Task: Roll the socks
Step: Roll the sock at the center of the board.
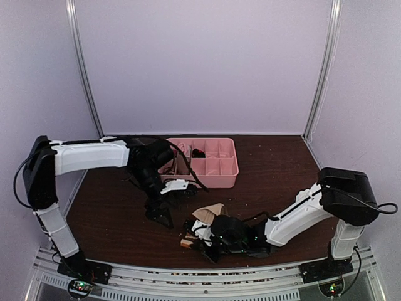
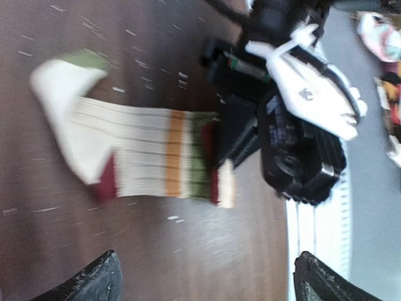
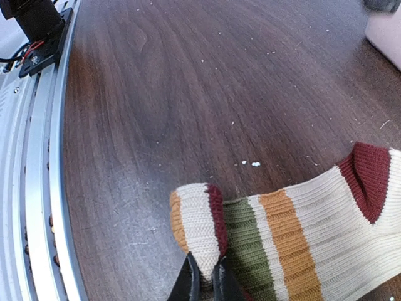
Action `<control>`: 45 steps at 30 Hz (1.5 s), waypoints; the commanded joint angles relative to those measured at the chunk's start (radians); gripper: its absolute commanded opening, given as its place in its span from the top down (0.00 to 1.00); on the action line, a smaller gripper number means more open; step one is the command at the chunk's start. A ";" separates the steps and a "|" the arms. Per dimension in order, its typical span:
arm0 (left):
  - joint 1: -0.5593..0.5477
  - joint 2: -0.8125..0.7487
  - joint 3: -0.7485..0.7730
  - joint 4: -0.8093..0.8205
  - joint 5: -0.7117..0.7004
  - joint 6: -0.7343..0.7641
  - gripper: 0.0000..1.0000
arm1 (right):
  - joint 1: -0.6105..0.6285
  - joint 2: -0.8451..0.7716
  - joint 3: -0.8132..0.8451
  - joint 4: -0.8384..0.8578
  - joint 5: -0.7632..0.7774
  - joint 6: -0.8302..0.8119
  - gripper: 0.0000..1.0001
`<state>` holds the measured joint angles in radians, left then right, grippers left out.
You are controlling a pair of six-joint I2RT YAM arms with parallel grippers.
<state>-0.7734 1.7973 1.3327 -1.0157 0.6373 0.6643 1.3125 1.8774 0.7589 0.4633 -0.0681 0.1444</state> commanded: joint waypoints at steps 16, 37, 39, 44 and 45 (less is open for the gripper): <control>-0.100 -0.236 -0.335 0.424 -0.150 0.075 0.20 | -0.161 0.186 -0.122 -0.070 -0.414 0.376 1.00; -0.202 0.038 -0.218 0.481 -0.148 0.066 0.74 | -0.208 0.249 -0.182 0.082 -0.506 0.491 1.00; -0.202 0.050 -0.207 0.463 -0.143 0.069 0.82 | -0.208 0.243 -0.180 0.085 -0.505 0.496 1.00; -0.202 0.073 -0.198 0.413 -0.147 0.078 1.00 | -0.207 0.198 -0.210 0.124 -0.463 0.503 0.98; -0.199 0.077 -0.197 0.403 -0.143 0.077 1.00 | -0.207 0.182 -0.226 0.144 -0.451 0.504 0.93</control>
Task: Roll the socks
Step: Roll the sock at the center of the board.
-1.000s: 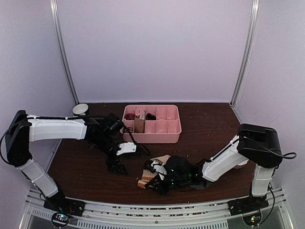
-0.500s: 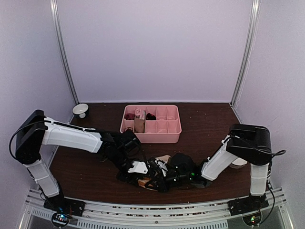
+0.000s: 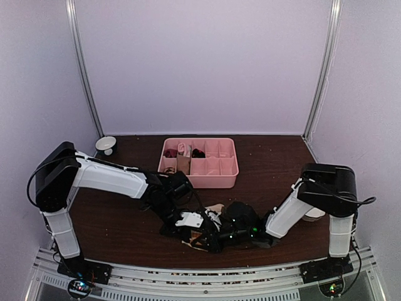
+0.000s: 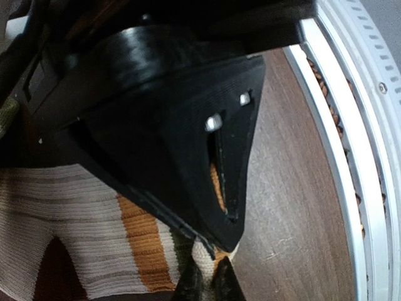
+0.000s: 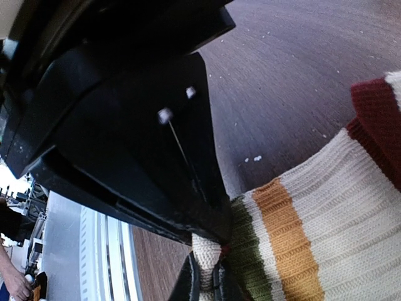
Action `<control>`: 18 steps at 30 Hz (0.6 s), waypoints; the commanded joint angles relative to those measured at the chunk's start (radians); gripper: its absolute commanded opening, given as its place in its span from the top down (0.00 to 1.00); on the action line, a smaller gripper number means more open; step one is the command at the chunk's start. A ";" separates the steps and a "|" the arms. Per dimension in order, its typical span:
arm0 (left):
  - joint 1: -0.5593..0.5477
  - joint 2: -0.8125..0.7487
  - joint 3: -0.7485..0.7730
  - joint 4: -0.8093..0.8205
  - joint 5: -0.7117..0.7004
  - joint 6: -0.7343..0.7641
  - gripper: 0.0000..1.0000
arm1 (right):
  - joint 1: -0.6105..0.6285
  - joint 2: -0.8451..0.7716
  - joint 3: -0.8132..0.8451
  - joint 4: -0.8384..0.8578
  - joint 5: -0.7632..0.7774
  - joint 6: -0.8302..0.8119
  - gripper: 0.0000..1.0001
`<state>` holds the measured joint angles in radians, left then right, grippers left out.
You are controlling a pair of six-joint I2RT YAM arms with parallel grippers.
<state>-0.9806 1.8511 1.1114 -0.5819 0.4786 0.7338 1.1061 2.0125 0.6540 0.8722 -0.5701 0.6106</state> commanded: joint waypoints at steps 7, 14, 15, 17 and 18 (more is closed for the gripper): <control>0.041 0.105 0.094 -0.150 0.086 -0.020 1.00 | 0.024 -0.110 -0.220 -0.141 0.182 0.018 0.69; 0.067 0.148 0.143 -0.219 0.124 -0.049 1.00 | 0.065 -0.249 -0.304 -0.130 0.335 0.007 0.65; 0.073 0.159 0.157 -0.238 0.140 -0.051 1.00 | 0.071 -0.268 -0.329 -0.110 0.358 0.014 0.65; 0.082 0.181 0.187 -0.287 0.168 -0.054 1.00 | 0.090 -0.317 -0.380 -0.086 0.425 0.033 0.62; 0.084 0.189 0.198 -0.304 0.179 -0.054 1.00 | 0.105 -0.344 -0.404 -0.080 0.463 0.041 0.56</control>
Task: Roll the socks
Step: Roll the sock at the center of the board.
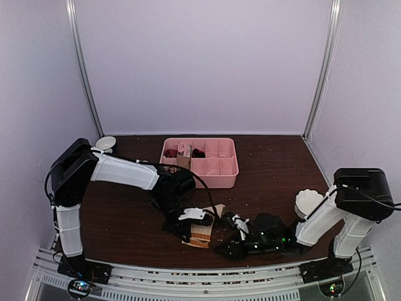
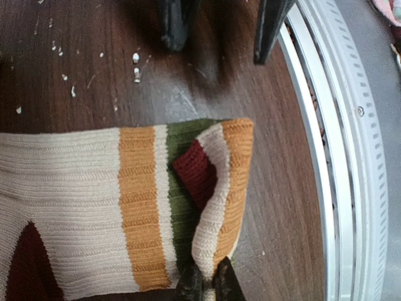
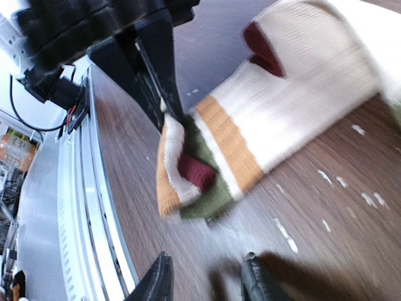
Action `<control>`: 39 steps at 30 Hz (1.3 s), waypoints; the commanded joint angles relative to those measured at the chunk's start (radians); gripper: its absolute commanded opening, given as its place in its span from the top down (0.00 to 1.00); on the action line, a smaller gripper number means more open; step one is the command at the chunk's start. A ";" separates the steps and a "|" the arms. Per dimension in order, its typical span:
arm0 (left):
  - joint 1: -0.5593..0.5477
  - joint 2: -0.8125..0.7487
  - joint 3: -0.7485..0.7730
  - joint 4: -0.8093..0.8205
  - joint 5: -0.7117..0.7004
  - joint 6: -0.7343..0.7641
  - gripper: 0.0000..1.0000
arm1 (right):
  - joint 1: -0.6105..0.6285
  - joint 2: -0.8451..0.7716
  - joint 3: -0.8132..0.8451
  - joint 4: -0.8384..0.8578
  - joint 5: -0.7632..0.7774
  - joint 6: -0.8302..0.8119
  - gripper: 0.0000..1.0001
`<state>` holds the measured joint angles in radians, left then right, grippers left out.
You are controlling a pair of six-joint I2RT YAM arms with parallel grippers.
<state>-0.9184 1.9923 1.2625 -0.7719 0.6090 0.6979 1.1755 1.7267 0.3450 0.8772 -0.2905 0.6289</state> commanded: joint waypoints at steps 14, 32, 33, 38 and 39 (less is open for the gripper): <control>0.027 0.172 0.206 -0.256 0.060 -0.035 1.00 | 0.215 -0.598 -0.206 -0.543 0.963 0.258 0.00; 0.027 0.356 0.355 -0.319 -0.039 -0.144 1.00 | 0.387 -0.042 0.213 -0.382 0.704 -0.786 0.44; 0.027 0.363 0.358 -0.323 -0.042 -0.144 1.00 | 0.378 -0.018 0.233 -0.383 0.684 -0.816 0.45; 0.027 0.374 0.357 -0.324 -0.044 -0.141 1.00 | 0.306 0.038 0.297 -0.378 0.604 -0.903 0.50; 0.027 0.375 0.357 -0.324 -0.042 -0.140 1.00 | 0.293 0.047 0.308 -0.382 0.588 -0.919 0.51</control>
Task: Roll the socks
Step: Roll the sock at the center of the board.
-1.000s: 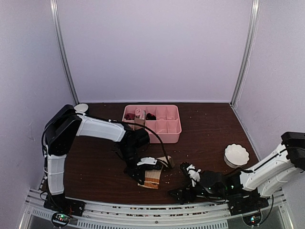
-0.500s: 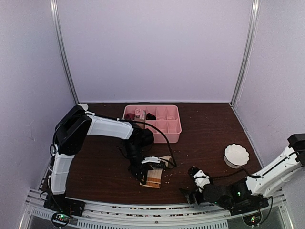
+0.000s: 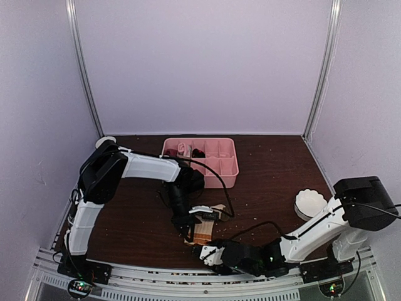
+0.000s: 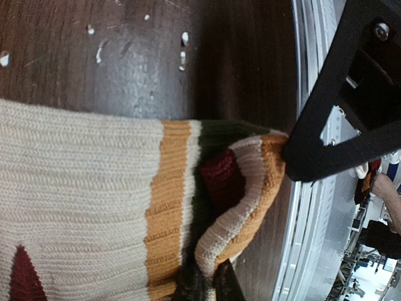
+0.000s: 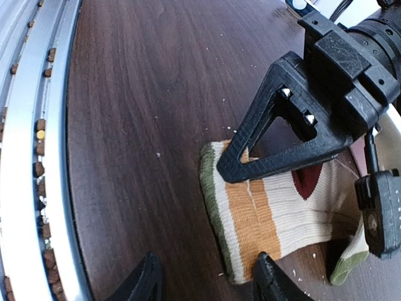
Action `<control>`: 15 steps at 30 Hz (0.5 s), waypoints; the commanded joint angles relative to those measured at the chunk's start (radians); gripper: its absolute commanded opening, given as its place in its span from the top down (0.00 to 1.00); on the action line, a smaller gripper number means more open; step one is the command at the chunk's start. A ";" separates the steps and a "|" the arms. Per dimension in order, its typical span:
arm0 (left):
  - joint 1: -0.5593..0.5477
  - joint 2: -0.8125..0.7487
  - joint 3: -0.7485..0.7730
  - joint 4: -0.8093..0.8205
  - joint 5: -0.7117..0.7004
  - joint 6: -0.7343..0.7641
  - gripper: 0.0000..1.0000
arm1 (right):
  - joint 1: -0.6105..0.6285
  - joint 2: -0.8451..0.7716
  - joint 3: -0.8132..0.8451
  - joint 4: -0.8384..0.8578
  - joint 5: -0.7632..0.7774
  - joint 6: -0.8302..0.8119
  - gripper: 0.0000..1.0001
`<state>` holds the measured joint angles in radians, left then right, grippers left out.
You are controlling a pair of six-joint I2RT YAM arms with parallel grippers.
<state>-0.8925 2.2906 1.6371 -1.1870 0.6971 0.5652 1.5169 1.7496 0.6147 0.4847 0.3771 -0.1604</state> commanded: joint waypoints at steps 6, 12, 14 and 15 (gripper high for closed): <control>0.001 0.088 0.011 0.065 -0.118 0.008 1.00 | -0.110 0.074 0.095 -0.033 -0.163 -0.187 0.58; 0.001 0.087 0.016 0.054 -0.109 0.025 1.00 | -0.139 0.116 0.127 -0.077 -0.198 -0.186 0.70; 0.001 0.075 0.014 0.055 -0.107 0.036 0.89 | -0.152 0.133 0.135 -0.088 -0.200 -0.159 0.74; 0.002 0.065 0.010 0.060 -0.108 0.041 0.79 | -0.161 0.139 0.138 -0.096 -0.205 -0.140 0.77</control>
<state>-0.8906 2.3100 1.6646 -1.2198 0.7036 0.5743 1.3781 1.8481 0.7361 0.4465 0.2066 -0.3325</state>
